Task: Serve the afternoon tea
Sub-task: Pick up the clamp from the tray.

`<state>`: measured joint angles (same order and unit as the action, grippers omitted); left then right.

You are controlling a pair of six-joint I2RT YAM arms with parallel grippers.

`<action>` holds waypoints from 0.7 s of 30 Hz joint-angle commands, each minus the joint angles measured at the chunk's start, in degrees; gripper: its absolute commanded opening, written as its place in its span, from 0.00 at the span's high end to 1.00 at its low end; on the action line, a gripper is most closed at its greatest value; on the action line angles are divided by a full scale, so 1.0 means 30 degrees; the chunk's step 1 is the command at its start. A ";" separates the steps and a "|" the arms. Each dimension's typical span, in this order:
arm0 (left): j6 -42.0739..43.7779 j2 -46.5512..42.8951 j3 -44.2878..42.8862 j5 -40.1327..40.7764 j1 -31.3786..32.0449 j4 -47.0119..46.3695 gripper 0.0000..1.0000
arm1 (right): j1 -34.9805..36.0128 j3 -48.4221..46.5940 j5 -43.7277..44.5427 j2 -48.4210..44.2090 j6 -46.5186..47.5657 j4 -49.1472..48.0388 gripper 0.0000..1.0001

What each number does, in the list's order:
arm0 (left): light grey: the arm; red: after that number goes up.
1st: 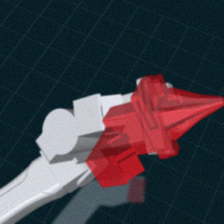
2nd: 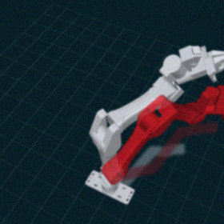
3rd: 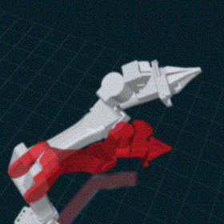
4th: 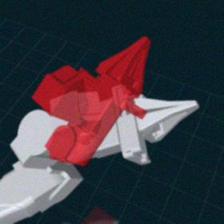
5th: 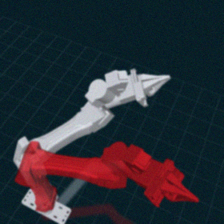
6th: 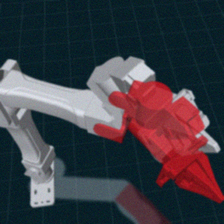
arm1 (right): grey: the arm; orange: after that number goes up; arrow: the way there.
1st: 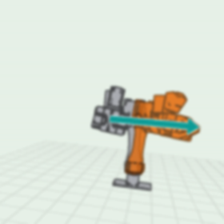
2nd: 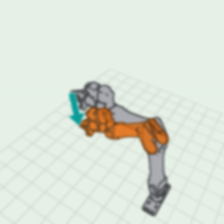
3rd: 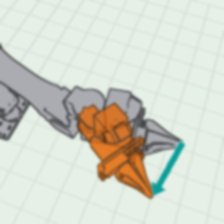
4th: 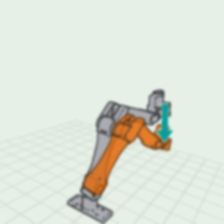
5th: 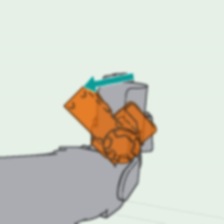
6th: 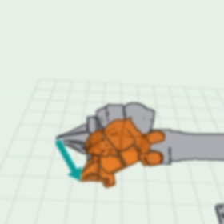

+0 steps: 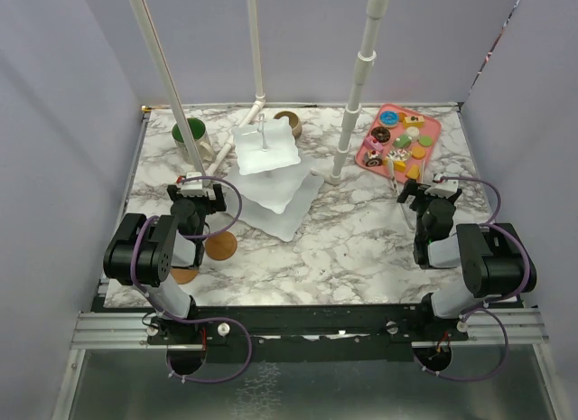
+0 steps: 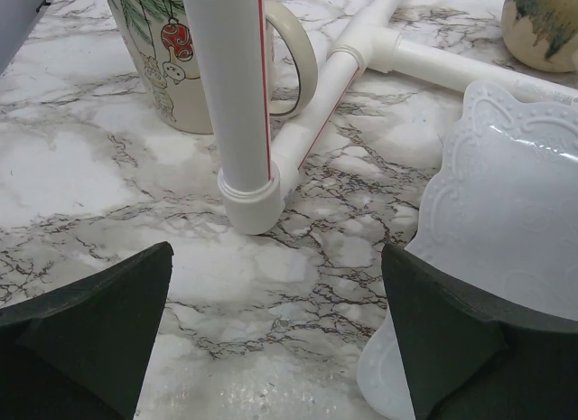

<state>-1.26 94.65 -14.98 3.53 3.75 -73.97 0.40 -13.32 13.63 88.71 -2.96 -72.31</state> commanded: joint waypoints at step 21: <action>-0.0339 -0.0986 -0.0493 0.1300 -0.0122 0.1439 0.01 | -0.0032 -0.7176 -0.0886 -0.4268 -0.6411 1.6578 0.00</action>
<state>-1.30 94.43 -15.07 4.58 3.75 -73.23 0.40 -27.73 14.22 78.52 -8.10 -42.70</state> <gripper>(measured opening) 0.991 0.998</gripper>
